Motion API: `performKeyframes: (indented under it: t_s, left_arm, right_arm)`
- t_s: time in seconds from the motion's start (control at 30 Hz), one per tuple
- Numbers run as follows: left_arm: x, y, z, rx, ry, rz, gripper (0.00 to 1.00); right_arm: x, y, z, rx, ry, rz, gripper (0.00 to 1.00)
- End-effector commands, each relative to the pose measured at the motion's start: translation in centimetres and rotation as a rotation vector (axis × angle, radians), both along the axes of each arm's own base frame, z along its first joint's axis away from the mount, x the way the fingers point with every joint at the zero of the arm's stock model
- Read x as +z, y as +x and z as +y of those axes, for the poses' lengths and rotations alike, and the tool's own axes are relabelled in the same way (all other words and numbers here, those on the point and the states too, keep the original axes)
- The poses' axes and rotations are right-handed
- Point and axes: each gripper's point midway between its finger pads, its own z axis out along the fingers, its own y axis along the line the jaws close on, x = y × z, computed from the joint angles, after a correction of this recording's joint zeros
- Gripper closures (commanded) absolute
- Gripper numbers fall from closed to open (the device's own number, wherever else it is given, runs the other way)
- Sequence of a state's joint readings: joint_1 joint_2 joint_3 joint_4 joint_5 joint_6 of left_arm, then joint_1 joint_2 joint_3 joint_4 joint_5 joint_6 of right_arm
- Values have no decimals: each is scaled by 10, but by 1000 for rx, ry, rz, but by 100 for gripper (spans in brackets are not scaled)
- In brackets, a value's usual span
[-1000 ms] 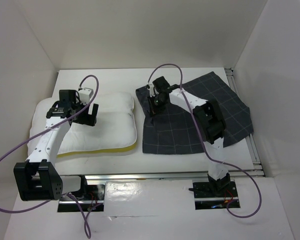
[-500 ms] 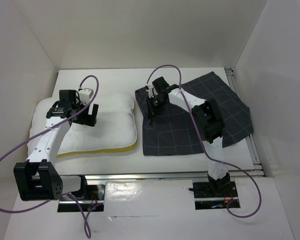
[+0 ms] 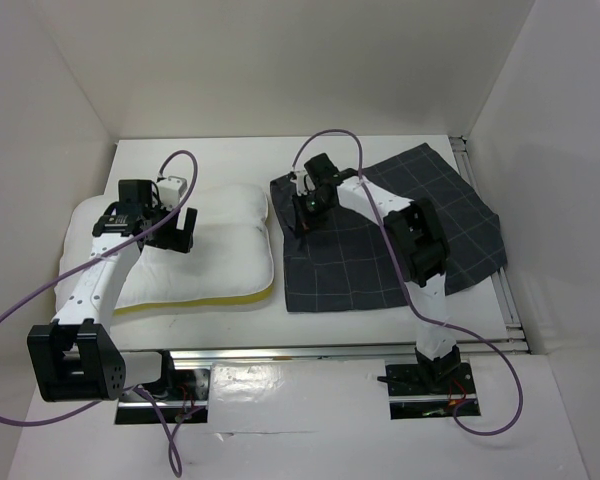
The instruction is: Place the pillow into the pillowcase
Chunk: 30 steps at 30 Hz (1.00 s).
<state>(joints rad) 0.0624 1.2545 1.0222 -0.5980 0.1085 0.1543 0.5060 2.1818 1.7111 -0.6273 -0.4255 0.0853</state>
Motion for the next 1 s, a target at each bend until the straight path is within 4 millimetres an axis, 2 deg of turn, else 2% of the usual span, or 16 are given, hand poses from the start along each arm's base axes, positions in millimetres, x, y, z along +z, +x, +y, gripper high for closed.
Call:
performKeyframes:
  t_s: [0.0, 0.07, 0.13, 0.17, 0.3, 0.47, 0.5, 0.57, 0.6, 0.7, 0.8, 0.83, 0.87, 0.9, 0.97]
  left_arm:
    - [17, 10, -1, -12, -3, -57, 0]
    - [14, 10, -1, -12, -4, -48, 0]
    - [14, 10, -1, -12, -4, -48, 0]
    - [14, 10, -1, -12, -4, -48, 0]
    - [15, 12, -2, -18, -11, -48, 0]
    - [16, 17, -2, -18, -11, -48, 0]
    - [16, 17, -2, -18, -11, -48, 0]
    - [20, 19, -2, -18, -10, -57, 0]
    - [20, 19, -2, -18, -10, -57, 0]
    - [20, 19, -2, -18, -10, -57, 0]
    - [20, 19, -2, -18, -10, -57, 0]
    - [20, 19, -2, -18, -10, -57, 0]
    - [22, 19, 0, -12, -2, -66, 0]
    - [19, 17, 0, -19, 3, -58, 0]
    - [22, 16, 0, -19, 4, -67, 0]
  right_arm:
    - [46, 10, 3, 21, 31, -122, 100]
    - [64, 17, -10, 3, 42, -164, 100]
    - [70, 14, -22, 7, 50, -173, 100]
    - [83, 19, -31, -6, 60, -207, 100]
    - [73, 16, -52, -19, 7, -208, 100]
    - [38, 5, -64, -32, -63, -137, 100]
    - [27, 6, -67, -41, -92, -124, 100]
    - [19, 10, -69, -57, -120, -104, 99]
    - [5, 7, -73, -57, -146, -69, 97]
    - [2, 12, -70, -66, -142, -69, 82]
    - [6, 16, -66, -74, -121, -78, 73]
    - [3, 14, -64, -80, -113, -59, 72]
    - [10, 18, -60, -76, -93, -71, 71]
    - [5, 16, -58, -79, -89, -52, 71]
    - [10, 19, -51, -75, -56, -49, 69]
